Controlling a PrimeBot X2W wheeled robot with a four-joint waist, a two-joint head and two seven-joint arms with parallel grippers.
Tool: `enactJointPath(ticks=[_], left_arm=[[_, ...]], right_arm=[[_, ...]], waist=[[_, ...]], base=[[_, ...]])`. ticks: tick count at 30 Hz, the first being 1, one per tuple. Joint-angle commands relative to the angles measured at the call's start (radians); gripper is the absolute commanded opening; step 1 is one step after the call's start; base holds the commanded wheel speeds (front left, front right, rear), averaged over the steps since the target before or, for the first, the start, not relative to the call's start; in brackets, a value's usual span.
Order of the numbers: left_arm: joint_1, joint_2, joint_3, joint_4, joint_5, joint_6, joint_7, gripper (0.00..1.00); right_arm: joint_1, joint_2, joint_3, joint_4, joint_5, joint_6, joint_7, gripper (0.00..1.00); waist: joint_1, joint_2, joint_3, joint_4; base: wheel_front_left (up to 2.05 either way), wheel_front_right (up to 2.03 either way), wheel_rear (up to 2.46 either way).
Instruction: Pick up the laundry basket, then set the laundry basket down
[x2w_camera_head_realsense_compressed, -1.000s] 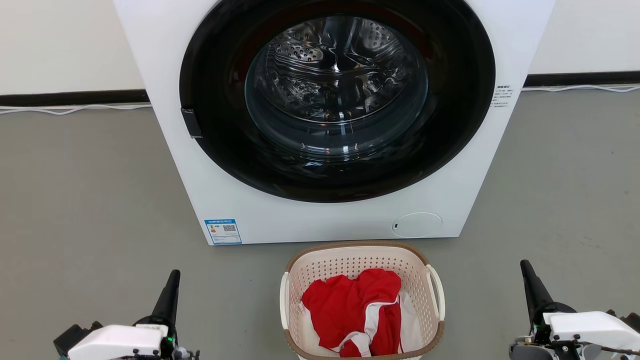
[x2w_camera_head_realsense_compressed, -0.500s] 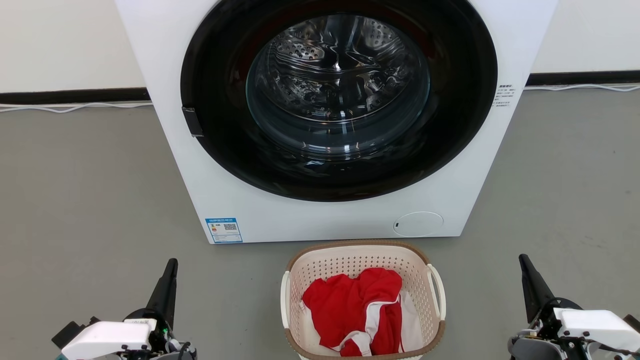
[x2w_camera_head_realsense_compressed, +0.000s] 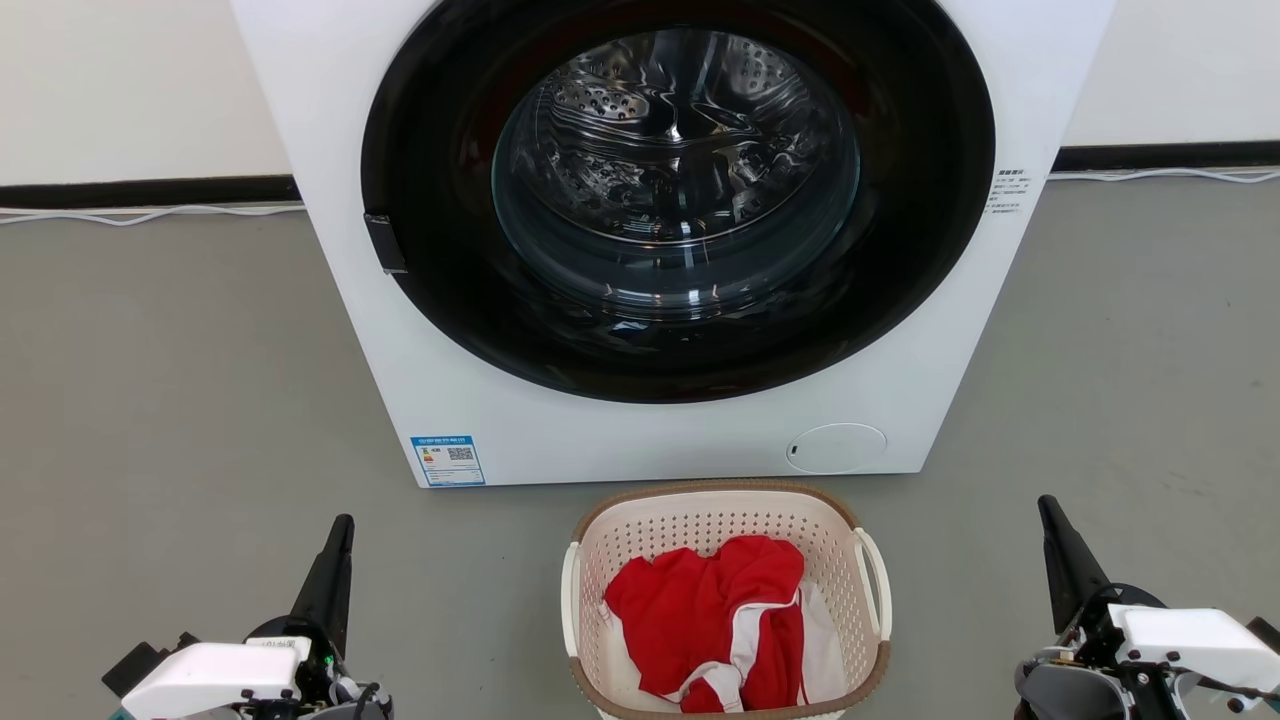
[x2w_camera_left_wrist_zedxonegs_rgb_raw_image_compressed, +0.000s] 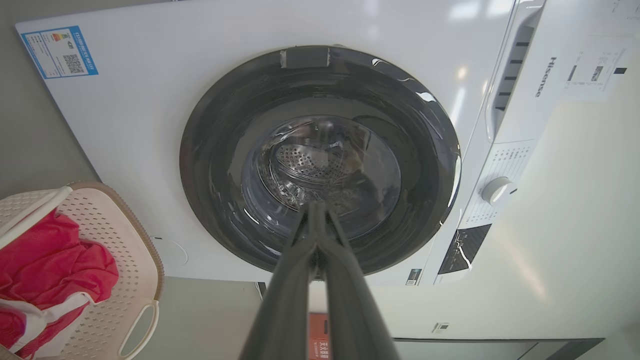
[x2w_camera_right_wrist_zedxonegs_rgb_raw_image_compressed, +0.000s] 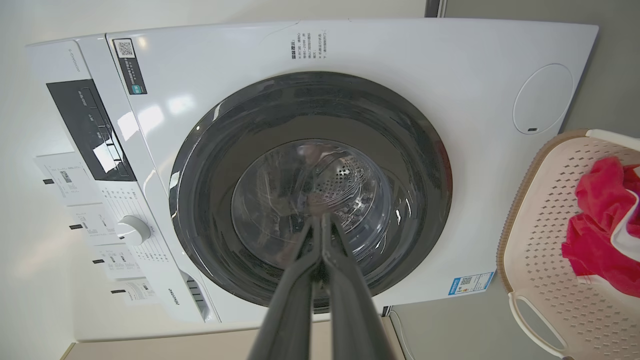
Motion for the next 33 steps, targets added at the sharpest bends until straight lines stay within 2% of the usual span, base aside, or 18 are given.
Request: enactJointPath(ticks=[1,33], left_arm=[[-0.056,0.010,0.031,-0.029,-0.004,-0.007,0.007,0.00],[-0.056,0.010,0.031,-0.029,-0.004,-0.007,0.006,0.00]], right_arm=[[-0.042,-0.004,0.018,-0.030,0.006,0.007,0.008,0.00],[-0.042,-0.004,0.018,-0.030,0.006,0.007,0.008,0.00]], waist=[[0.0000,-0.0001,0.000,0.000],[0.0000,-0.0001,0.000,0.000]], base=[[0.00,0.00,0.00],[0.00,0.00,0.00]])
